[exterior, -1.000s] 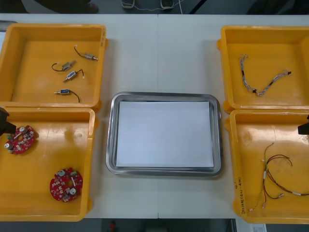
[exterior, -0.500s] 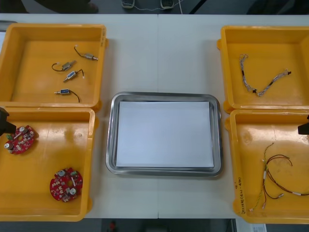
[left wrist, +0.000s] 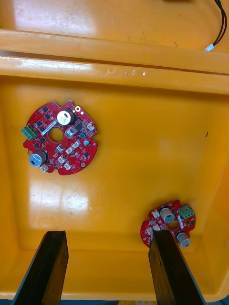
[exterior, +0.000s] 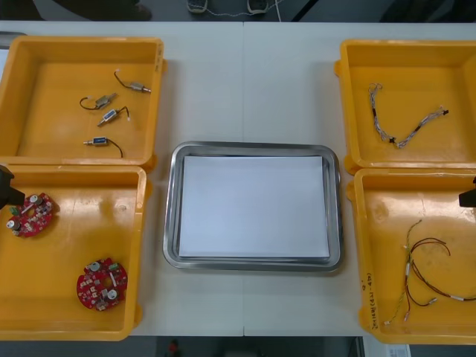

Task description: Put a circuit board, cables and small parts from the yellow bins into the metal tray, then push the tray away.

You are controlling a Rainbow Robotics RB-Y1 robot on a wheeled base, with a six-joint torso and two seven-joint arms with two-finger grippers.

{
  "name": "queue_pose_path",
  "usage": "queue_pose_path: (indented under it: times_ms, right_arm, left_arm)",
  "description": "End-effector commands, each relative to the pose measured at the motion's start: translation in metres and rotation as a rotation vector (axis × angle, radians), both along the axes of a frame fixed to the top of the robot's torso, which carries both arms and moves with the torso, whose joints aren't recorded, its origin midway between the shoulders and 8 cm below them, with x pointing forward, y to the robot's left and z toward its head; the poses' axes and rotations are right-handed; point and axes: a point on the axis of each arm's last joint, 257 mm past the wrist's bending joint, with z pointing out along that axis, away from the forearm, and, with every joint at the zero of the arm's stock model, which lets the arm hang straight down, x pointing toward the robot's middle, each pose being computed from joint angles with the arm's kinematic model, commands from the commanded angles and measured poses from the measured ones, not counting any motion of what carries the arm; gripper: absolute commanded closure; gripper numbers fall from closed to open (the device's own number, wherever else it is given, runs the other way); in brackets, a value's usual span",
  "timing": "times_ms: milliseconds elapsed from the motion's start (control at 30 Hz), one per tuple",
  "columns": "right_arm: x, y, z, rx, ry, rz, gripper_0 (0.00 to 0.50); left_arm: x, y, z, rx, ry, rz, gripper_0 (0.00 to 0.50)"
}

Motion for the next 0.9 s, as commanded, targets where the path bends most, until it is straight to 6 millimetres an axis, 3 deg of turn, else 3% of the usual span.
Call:
queue_pose_path:
  times_ms: [33, 100, 133, 200, 600, 900]
  right_arm:
    - [-0.002, -0.012, 0.009, -0.029, -0.007, -0.018, 0.000]
    - [-0.002, -0.012, 0.009, -0.029, -0.007, -0.018, 0.000]
    - [-0.002, -0.012, 0.009, -0.029, -0.007, -0.018, 0.000]
    - [-0.002, -0.012, 0.009, -0.029, -0.007, -0.018, 0.000]
    - [-0.005, -0.007, 0.000, 0.002, -0.001, -0.040, 0.000]
    - [-0.008, -0.019, 0.002, 0.004, -0.010, -0.092, 0.000]
  left_arm:
    - [0.001, 0.009, 0.008, 0.091, -0.008, -0.093, 0.000]
    - [0.001, 0.009, 0.008, 0.091, -0.008, -0.093, 0.000]
    - [-0.007, 0.005, -0.014, 0.063, 0.044, -0.087, 0.000]
    - [-0.007, 0.004, -0.017, 0.052, 0.050, -0.082, 0.000]
    - [0.002, 0.010, -0.013, 0.058, 0.028, -0.081, 0.000]
    - [0.017, 0.024, -0.021, 0.049, 0.011, -0.134, 0.000]
